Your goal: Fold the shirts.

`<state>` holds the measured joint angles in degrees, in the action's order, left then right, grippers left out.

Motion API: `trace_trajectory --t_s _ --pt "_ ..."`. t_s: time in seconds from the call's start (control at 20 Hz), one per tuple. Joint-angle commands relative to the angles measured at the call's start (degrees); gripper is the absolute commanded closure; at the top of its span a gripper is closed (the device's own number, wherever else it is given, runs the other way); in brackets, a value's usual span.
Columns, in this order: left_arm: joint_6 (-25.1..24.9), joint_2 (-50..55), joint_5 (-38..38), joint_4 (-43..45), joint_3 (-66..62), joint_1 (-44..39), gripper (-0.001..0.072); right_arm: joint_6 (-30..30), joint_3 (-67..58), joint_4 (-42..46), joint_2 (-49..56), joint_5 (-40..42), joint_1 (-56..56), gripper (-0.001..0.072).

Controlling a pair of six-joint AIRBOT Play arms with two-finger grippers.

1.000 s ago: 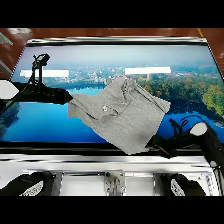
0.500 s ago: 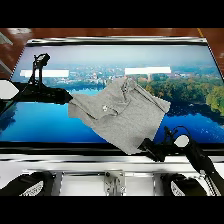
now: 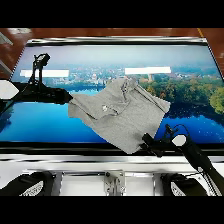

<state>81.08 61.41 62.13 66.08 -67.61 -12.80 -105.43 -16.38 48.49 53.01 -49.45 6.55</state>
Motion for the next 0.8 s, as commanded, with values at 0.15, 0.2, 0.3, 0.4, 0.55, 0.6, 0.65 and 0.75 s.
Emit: trace_trajectory --t_s 0.15,0.2,0.3,0.4,0.55,0.6,0.65,0.75 --pt "-3.08 -3.32 0.00 6.38 -5.31 0.04 0.0673 18.43 -19.19 3.32 -1.57 -15.06 0.07 0.0656" --pt "-3.10 -4.90 0.00 8.26 -8.09 0.04 0.0673 19.80 -25.57 5.14 -3.32 -17.38 0.07 0.0657" --pt "-3.06 -9.03 -0.13 11.93 -15.45 0.04 0.0673 20.15 -39.71 9.81 -7.30 -18.29 0.07 0.0657" --pt "-3.06 -13.68 -1.70 15.32 -23.89 0.04 0.0673 17.11 -55.39 15.72 -10.58 -16.55 0.07 0.0657" --pt "-2.97 -21.22 -11.74 16.00 -33.46 0.02 0.0672 8.20 -77.24 22.01 -12.24 -12.66 0.07 0.0656" --pt "-1.84 -23.67 -16.15 16.02 -34.91 0.02 0.0672 7.04 -83.54 22.18 -12.22 -11.98 0.07 0.0657" --pt "-0.22 -25.90 -19.67 16.00 -35.39 0.02 0.0672 6.25 -87.86 22.14 -12.24 -11.15 0.07 0.0657" --pt "2.64 -29.77 -22.69 16.00 -35.39 0.02 0.0672 4.50 -93.88 21.88 -12.24 -11.37 0.07 0.0657"
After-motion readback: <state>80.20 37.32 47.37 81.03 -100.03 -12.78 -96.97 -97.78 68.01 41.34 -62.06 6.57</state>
